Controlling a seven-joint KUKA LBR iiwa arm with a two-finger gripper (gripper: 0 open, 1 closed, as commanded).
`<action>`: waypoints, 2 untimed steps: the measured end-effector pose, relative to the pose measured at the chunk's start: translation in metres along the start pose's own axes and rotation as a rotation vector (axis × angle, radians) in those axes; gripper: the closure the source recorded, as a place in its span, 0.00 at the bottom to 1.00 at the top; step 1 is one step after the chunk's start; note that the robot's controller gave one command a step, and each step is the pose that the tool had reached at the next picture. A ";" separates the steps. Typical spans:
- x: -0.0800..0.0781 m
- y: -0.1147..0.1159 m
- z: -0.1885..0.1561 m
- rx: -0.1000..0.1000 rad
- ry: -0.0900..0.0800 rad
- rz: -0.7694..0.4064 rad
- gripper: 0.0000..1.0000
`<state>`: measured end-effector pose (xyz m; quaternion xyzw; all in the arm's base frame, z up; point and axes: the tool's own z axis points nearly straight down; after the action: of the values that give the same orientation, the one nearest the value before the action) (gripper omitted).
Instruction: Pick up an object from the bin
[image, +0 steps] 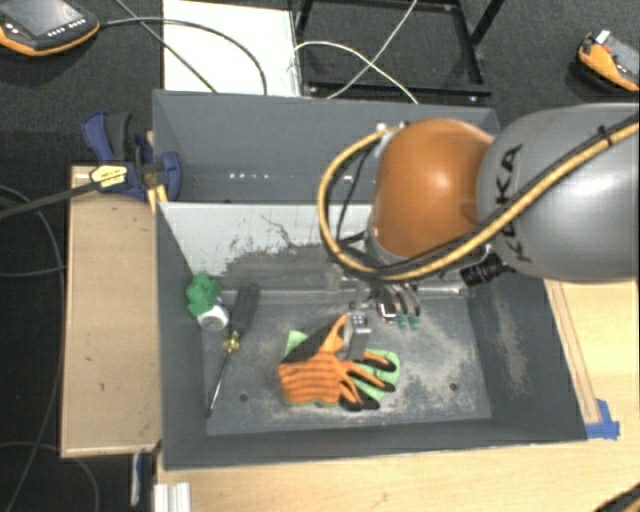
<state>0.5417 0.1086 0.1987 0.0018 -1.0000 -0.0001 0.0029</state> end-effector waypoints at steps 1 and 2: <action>-0.002 -0.001 -0.005 -0.001 -0.009 0.006 0.00; 0.013 0.002 0.118 0.000 -0.003 -0.477 0.00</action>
Offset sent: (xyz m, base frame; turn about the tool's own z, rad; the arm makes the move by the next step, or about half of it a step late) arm -0.0158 0.0018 -0.1287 -0.5180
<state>0.5280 0.1105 0.0810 0.2381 -0.9712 -0.0010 0.0012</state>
